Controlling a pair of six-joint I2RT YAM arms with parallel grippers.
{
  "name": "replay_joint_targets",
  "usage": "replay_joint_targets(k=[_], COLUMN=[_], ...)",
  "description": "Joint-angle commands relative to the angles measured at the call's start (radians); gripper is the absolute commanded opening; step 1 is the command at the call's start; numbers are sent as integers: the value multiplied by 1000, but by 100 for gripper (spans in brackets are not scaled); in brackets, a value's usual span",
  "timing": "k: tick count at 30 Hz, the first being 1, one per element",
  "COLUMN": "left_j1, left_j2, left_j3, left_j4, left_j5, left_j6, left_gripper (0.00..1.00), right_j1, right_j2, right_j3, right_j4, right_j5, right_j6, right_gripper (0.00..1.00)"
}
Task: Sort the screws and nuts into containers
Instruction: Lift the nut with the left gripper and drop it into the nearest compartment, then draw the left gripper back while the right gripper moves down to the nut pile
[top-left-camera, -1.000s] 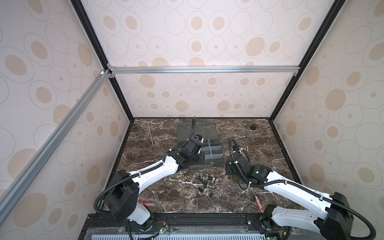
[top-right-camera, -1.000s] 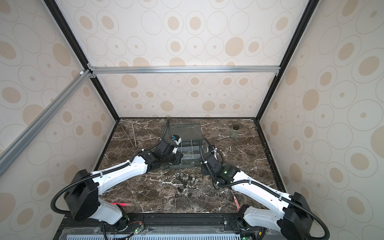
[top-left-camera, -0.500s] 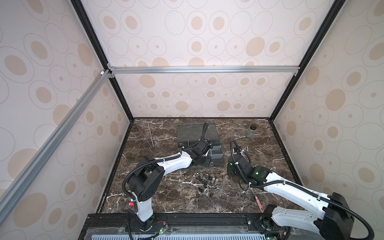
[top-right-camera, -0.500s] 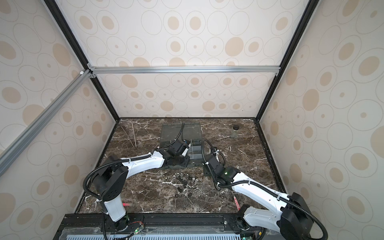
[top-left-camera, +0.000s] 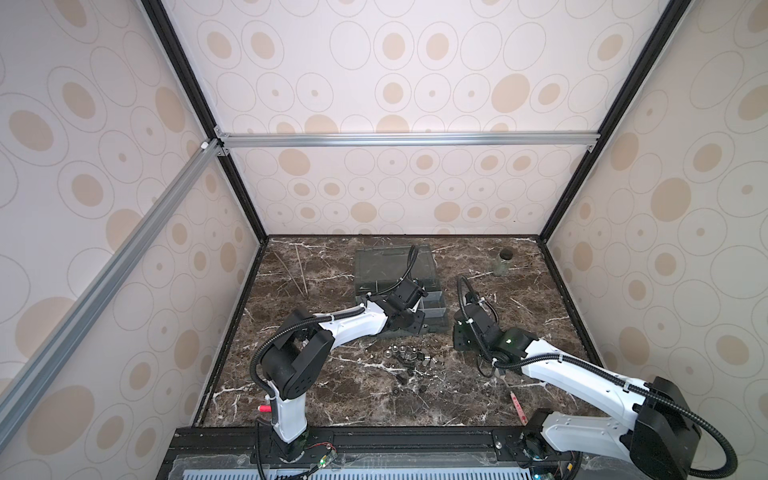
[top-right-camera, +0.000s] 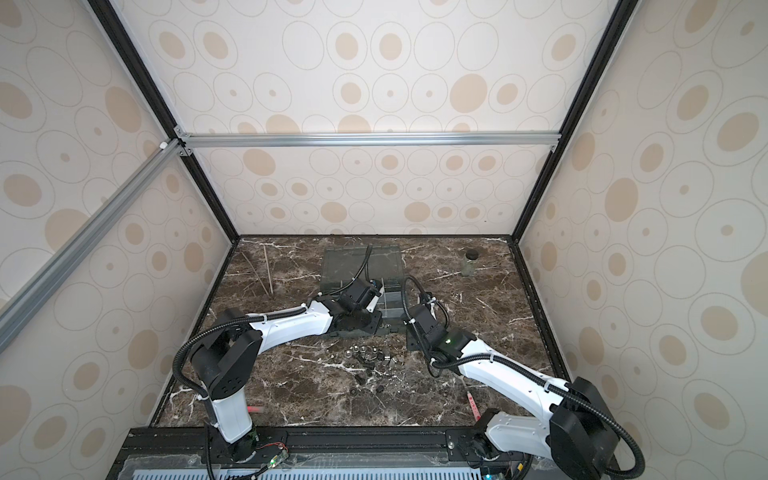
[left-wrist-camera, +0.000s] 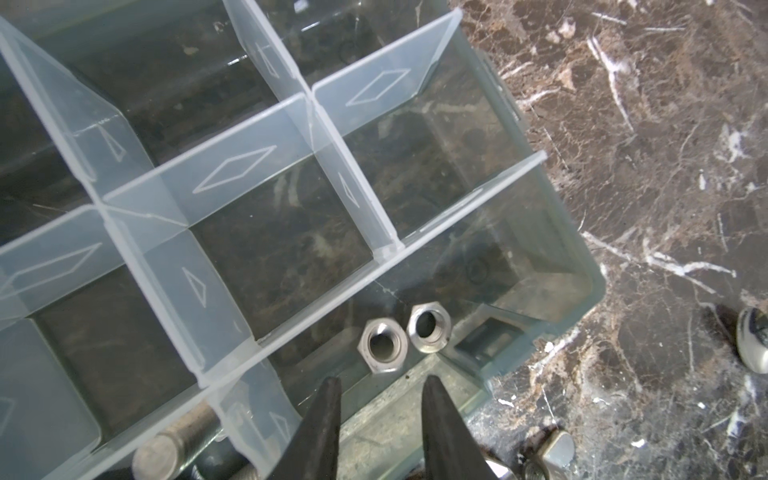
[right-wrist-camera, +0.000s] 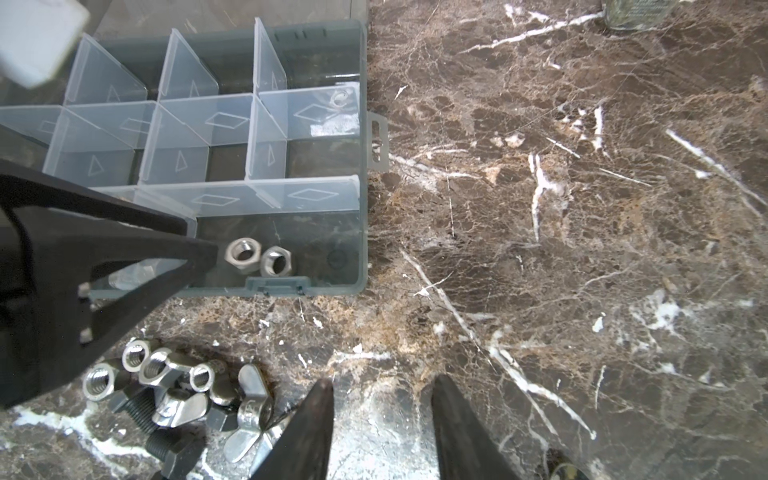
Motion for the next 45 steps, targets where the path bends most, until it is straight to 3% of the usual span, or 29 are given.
replay_joint_targets(k=[1,6,17,30,39,45], left_j1=[-9,-9,-6,16,26,30], left_j2=[-32,-76,-333,-606,-794,-923], left_j3=[22,-11,-230,-484,-630,-725], left_j4=[12,33,100,174,207,216], left_j5=[-4,-6,-85,-161,-219,-239], left_j6=[13,-12,-109,-208,-274,-327], left_gripper=[35,35,36,38,39,41], right_j1=[-8,-8,-9,-9,-9,4], right_j2=[-8,-18,-45,75,151,234], right_j3=[26,34,26,118,148,173], right_j4=[-19,-32,-41,-57,-37,11], right_j5=[16,11,-19,-71,-152,-272], right_j6=[-5,-9,-13,-54,-45,-116], right_gripper=[43,42,42,42,42,43])
